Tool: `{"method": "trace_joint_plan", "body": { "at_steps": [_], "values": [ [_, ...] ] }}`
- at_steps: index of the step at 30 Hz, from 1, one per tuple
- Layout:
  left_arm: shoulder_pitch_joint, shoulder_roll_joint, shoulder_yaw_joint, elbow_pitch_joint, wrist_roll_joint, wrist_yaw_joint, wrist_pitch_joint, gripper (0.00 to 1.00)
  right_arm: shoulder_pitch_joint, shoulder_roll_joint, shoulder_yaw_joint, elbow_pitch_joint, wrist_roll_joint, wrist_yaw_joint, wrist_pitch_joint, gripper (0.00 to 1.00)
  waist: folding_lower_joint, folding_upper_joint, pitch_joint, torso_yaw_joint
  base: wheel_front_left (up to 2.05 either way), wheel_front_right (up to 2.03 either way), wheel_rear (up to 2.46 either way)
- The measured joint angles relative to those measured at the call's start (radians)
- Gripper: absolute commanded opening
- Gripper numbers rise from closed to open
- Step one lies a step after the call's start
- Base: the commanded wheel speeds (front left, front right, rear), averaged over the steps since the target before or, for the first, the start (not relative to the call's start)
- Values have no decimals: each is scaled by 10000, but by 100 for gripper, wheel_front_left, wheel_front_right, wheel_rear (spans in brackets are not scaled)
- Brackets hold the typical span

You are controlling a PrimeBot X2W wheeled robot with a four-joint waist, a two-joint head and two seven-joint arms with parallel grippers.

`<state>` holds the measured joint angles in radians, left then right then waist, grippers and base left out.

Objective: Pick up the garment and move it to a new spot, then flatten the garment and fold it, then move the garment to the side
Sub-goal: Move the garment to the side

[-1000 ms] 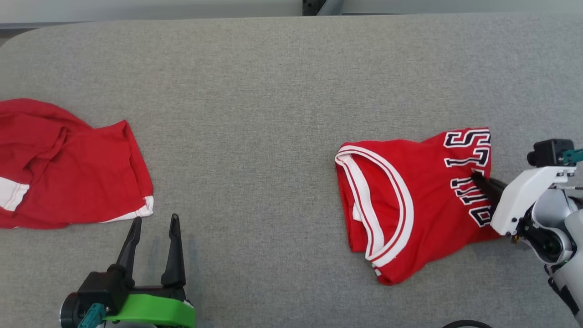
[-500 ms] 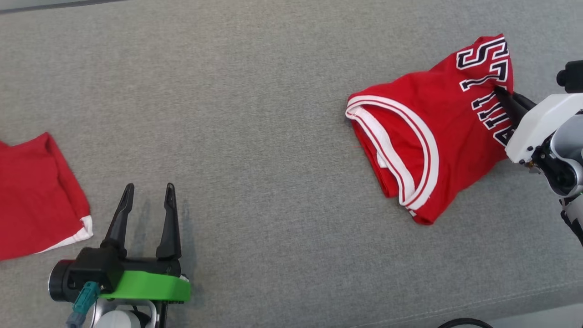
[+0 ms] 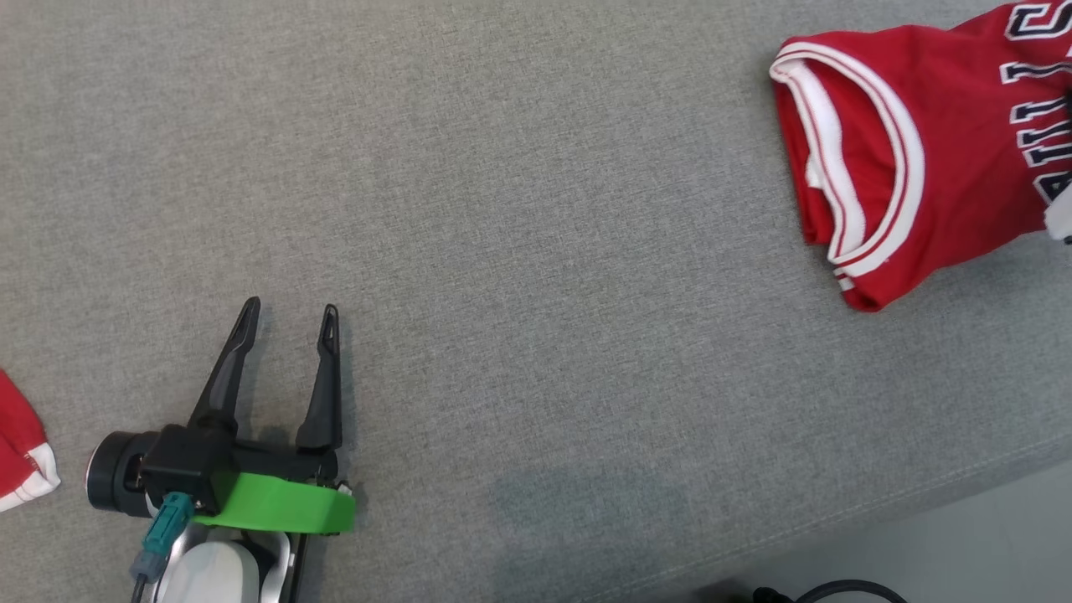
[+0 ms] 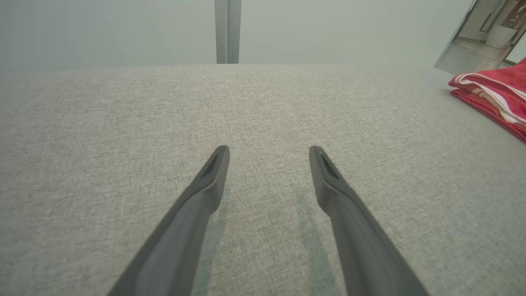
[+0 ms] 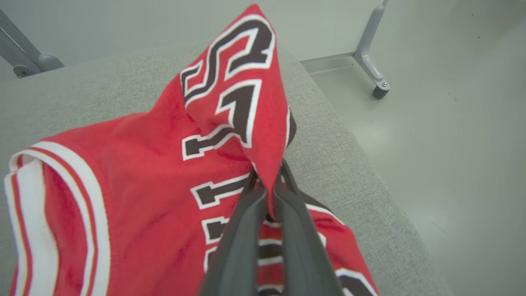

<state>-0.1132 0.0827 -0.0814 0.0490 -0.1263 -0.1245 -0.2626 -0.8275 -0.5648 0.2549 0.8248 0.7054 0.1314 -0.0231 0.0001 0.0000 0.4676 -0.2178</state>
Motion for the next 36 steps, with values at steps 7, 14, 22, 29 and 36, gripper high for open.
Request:
{"method": "trace_joint_plan", "body": {
  "at_steps": [7, 14, 22, 29, 36],
  "values": [
    [70, 46, 127, -157, 42, -29, 0, 100, -1137, -328, -493, 1398, -619, 2, -403, 0, 0, 0, 299, 418, 0, 0, 0],
    [256, -33, 276, -180, 40, -29, 0, 100, -1711, -291, -642, 3198, -1492, 0, -81, 100, 0, 0, 370, 817, 0, 0, 0],
    [331, -184, 257, -71, -59, -29, 0, 100, -2166, -694, -842, 3827, -2562, 0, -1785, 100, 0, 0, -127, 924, 0, 0, 0],
    [703, -293, 228, 109, -408, 17, 0, 100, -1413, -723, -1285, 2253, -3162, 0, -2374, 100, -1, 0, -1073, 1073, 0, 0, 0],
    [1307, -318, 280, 301, -980, 378, 0, 100, 2086, 194, -3662, -2000, -4303, 0, -2395, 100, -2, 0, -2233, 1394, 0, 0, 0]
  ]
}}
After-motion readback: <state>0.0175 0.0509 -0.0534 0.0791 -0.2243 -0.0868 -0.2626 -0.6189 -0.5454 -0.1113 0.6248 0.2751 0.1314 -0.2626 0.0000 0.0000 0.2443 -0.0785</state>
